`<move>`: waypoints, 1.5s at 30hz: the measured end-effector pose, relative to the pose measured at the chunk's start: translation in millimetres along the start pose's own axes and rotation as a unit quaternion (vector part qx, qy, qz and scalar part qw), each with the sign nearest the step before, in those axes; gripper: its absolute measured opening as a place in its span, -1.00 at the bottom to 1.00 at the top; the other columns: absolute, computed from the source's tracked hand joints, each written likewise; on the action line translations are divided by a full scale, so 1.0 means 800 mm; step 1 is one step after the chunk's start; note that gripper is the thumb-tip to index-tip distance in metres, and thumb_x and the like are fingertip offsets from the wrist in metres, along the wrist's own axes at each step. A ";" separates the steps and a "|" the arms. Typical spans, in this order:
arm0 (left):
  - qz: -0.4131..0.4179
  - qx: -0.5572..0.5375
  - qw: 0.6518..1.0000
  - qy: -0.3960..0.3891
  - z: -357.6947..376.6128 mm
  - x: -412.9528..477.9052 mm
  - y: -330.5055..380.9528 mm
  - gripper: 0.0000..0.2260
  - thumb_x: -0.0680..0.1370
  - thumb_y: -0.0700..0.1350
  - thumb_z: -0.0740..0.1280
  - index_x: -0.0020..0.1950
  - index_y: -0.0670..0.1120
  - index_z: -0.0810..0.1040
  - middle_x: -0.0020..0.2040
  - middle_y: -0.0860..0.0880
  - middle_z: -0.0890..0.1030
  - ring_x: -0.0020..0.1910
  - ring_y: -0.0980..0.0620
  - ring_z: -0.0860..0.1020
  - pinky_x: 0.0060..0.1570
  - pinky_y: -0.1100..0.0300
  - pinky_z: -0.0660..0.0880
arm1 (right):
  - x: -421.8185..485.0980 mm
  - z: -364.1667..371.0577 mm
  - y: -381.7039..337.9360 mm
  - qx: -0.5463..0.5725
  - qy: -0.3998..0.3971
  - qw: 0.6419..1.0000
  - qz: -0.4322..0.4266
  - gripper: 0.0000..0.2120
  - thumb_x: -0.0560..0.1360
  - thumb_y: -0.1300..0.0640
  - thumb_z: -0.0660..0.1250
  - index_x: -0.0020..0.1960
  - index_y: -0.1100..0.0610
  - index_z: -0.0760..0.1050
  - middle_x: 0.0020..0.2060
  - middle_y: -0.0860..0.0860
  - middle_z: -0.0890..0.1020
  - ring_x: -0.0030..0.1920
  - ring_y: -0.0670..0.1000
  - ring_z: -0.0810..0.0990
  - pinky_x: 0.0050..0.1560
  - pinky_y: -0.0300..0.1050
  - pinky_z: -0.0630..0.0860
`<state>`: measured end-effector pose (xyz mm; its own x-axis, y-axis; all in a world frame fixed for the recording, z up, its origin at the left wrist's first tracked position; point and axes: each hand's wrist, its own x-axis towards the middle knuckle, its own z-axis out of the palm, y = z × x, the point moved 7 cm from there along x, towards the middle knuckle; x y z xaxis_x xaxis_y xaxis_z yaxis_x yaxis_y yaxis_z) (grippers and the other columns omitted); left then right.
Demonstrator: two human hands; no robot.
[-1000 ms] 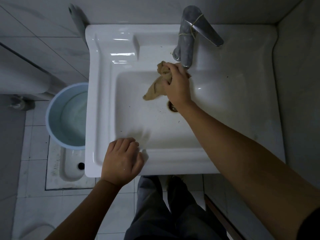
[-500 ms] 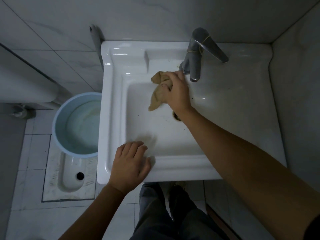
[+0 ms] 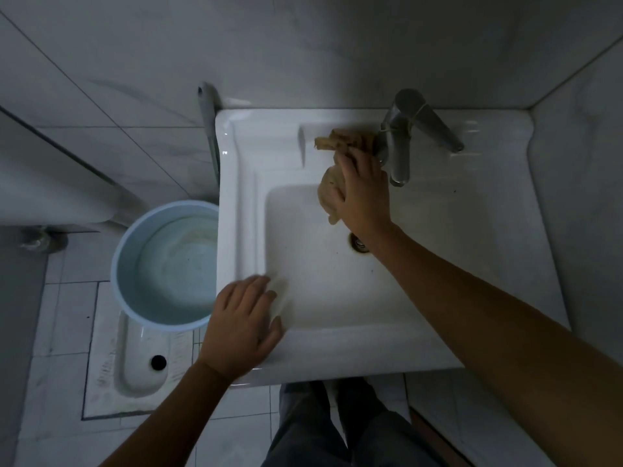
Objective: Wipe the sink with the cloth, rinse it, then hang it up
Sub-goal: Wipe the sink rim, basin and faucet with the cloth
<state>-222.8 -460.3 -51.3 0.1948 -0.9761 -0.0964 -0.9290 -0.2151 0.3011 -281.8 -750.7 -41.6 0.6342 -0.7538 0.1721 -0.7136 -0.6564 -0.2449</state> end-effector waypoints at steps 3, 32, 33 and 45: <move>-0.001 -0.003 1.000 0.002 0.000 0.000 -0.001 -0.61 0.54 0.11 0.25 0.14 -0.15 0.65 0.29 -0.19 0.62 0.29 -0.17 0.57 0.34 -0.08 0.33 | -0.002 0.014 0.002 -0.064 -0.064 0.996 -0.004 -0.14 0.37 -0.03 0.51 0.55 0.09 0.19 0.49 0.14 0.28 0.46 0.17 0.29 0.34 0.07 0.41; -0.008 -0.010 1.000 0.001 0.006 0.001 -0.005 -0.66 0.53 0.08 0.27 0.12 -0.12 0.64 0.29 -0.15 0.61 0.30 -0.14 0.56 0.33 -0.03 0.33 | 0.000 0.048 -0.066 0.165 -0.052 0.985 0.023 -0.43 0.43 0.29 0.36 0.43 0.09 0.42 0.31 0.10 0.45 0.28 0.19 0.37 0.23 0.04 0.49; -0.010 -0.008 1.000 -0.002 0.007 0.000 -0.005 -0.65 0.54 0.09 0.26 0.12 -0.12 0.64 0.30 -0.15 0.61 0.30 -0.13 0.55 0.34 -0.03 0.32 | -0.005 0.051 -0.080 0.205 -0.052 0.977 0.032 -0.46 0.44 0.27 0.36 0.41 0.12 0.43 0.30 0.13 0.43 0.28 0.19 0.38 0.24 0.04 0.49; -0.002 0.009 1.000 0.017 0.002 -0.001 -0.002 -0.68 0.54 0.06 0.25 0.10 -0.13 0.63 0.27 -0.16 0.61 0.26 -0.14 0.56 0.29 -0.03 0.34 | -0.150 0.106 -0.056 0.368 -0.329 0.864 0.104 -0.55 0.47 0.04 0.44 0.34 0.02 0.52 0.22 0.03 0.62 0.17 0.02 0.61 0.20 -0.03 0.56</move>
<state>-222.3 -459.3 -53.2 0.2088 -0.9757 -0.0657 -0.9337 -0.2189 0.2832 -300.5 -628.1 -132.1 0.7198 -0.5126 -0.4681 -0.6035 -0.1288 -0.7869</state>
